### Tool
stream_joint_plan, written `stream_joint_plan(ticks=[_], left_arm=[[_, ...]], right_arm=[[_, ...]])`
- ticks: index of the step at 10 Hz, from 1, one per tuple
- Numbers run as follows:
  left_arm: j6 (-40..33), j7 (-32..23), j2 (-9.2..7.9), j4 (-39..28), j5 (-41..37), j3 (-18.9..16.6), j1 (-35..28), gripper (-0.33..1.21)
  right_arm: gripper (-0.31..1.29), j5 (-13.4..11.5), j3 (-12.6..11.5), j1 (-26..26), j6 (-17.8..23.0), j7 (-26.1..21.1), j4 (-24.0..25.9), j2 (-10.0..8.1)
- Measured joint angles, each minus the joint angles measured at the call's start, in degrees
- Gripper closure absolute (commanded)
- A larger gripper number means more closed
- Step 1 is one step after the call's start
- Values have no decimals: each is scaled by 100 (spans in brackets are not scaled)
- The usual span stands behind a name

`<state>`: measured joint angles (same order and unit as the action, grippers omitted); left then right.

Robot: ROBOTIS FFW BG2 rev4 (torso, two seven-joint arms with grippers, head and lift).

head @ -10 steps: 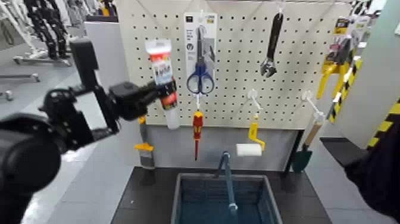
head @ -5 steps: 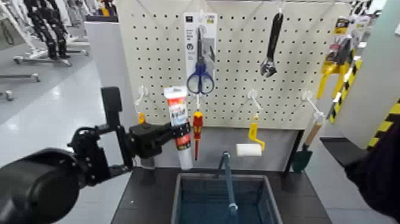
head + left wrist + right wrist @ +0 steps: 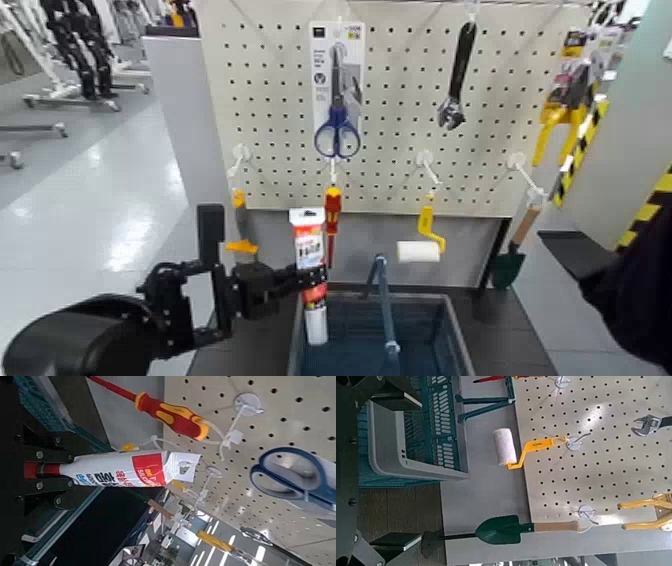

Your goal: Put the red glue tube into the crate.

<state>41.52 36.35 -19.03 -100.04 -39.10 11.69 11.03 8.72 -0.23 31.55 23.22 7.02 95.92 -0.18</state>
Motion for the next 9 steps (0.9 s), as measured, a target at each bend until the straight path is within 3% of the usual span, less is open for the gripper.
stream_joint_plan(ticks=[7,8,9], left_arm=[[-79,714,292,761,913,37,19,119],[-77,727,331,779,995,10,20,90],[-55,719,338,783,1044,-1,27,14]], right_arm=[[14,16,6,-2,8,18,-4,0],[14,16,6,-2,7,18,-4,0],[14,16,6,-3,7,20,-4,0]])
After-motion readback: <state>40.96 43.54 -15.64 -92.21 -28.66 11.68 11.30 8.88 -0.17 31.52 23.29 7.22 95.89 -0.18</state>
